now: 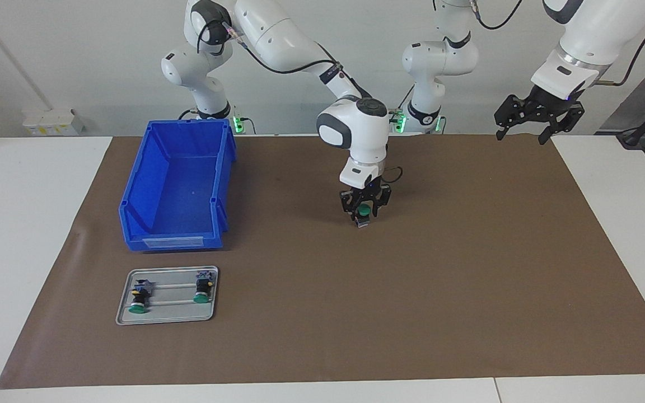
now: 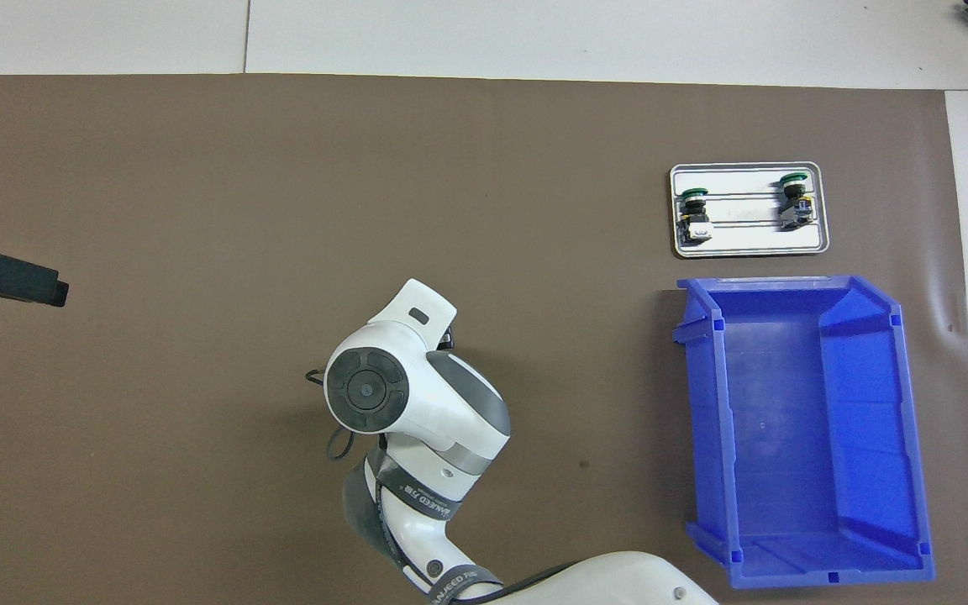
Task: Place and press button with both arms
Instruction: 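Carry the part with the right gripper toward the blue bin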
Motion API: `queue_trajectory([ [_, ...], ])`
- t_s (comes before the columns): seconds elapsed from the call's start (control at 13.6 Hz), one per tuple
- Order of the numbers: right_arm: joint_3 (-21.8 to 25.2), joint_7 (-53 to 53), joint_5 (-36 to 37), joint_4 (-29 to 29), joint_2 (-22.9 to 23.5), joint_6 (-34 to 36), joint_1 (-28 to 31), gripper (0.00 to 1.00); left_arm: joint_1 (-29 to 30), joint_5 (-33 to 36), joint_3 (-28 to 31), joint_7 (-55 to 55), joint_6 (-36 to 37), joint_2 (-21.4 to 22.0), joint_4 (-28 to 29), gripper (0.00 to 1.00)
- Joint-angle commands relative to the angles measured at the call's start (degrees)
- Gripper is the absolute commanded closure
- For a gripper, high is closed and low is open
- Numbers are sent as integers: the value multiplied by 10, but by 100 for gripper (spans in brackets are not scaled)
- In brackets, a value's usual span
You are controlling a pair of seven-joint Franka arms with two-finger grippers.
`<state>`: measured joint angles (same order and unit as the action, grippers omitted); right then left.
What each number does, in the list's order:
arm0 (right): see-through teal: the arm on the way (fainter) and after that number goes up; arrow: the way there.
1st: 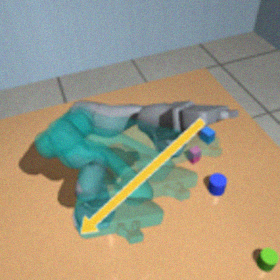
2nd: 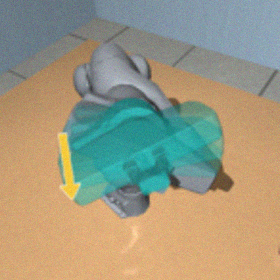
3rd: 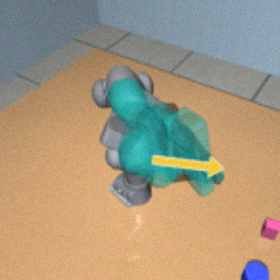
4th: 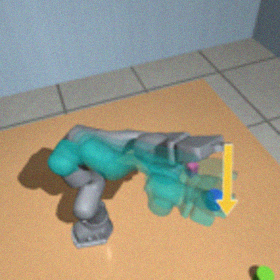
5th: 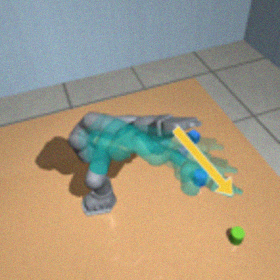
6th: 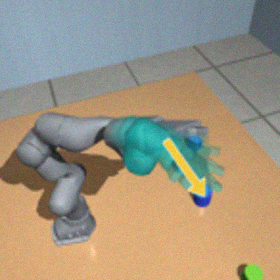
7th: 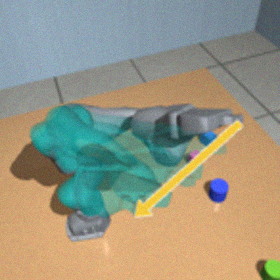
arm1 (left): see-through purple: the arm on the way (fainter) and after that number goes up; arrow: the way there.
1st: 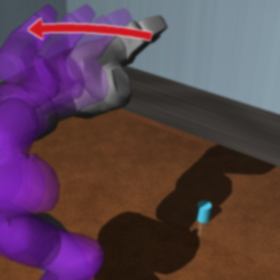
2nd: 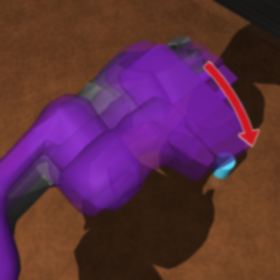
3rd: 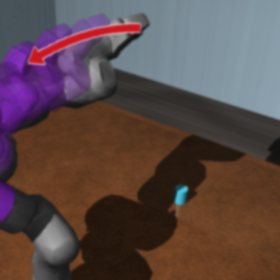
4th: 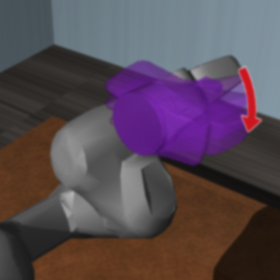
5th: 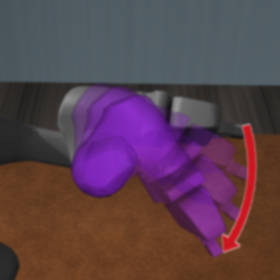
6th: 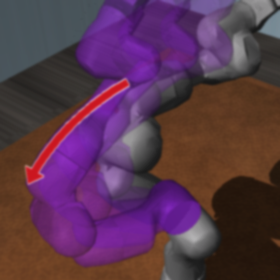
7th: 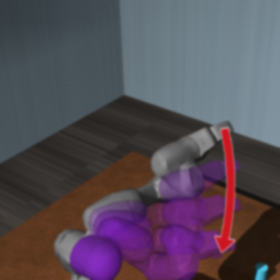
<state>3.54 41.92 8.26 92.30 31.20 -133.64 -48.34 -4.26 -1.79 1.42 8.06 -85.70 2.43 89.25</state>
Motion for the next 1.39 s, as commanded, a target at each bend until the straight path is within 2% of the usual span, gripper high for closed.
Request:
queue_trajectory([
  [0.0,-3,-11,6,-8,3,-1,5,100,7,-6,-5,5,-2,16,18,0],
  [0.22,-2,-12,4,-12,1,5,8,100,7,-6,-5,5,-3,16,18,0],
  [0.37,-2,-17,0,-34,-10,35,24,100,7,-6,-5,5,-2,16,18,0],
  [0.44,-3,-26,-3,-31,-37,52,41,100,7,-6,-5,5,-2,16,18,0],
  [0.66,-2,-111,-69,-27,-105,123,92,100,7,-6,-5,5,-2,16,18,0],
  [0.88,-1,-149,-70,-20,-165,183,155,100,7,-6,-5,5,-2,16,18,0],
  [1.1,-1,-238,-71,31,-239,211,239,100,7,-6,-5,5,-3,16,19,0],
  [1.17,-1,-274,-71,54,-261,232,272,100,7,-6,-5,5,-3,16,18,0],
  [1.32,-1,-358,-73,116,-300,232,333,100,7,-6,-5,5,-2,16,18,0],
])
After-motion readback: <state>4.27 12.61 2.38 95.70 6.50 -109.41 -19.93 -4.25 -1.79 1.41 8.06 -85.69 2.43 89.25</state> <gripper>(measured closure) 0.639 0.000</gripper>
